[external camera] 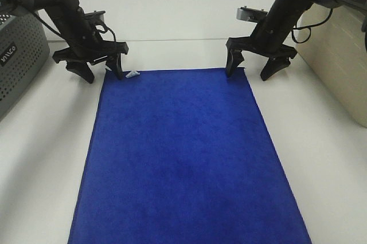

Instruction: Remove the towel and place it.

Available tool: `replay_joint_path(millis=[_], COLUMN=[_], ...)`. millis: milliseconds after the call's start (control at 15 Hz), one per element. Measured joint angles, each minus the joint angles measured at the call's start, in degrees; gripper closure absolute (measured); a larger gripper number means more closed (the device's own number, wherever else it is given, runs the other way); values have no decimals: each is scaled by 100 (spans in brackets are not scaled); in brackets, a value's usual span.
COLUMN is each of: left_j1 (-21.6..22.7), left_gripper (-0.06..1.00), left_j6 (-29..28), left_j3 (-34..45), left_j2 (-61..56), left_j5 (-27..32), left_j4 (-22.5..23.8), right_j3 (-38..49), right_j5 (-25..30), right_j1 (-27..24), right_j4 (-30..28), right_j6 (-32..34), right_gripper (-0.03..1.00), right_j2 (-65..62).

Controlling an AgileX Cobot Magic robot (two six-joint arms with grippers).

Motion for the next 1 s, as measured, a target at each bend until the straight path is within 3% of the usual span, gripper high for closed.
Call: replay_joint_path(millis=[333,600,1000], left_j1=[0,-11,-401], left_gripper=[25,25,29], left_j6=[86,120,309], left_j3=[-40,-40,-46], left_j2=[46,46,109], left_j5=[6,6,-413], left_j4=[-178,-195,-269], right_j3=[-6,-11,-63], right_j5=[0,-74,-252], right_j1=[0,-11,-11], right_j4=[74,619,1031], right_j6=[-11,-183,-350], right_gripper=[2,4,12], right_j2=[11,86,195])
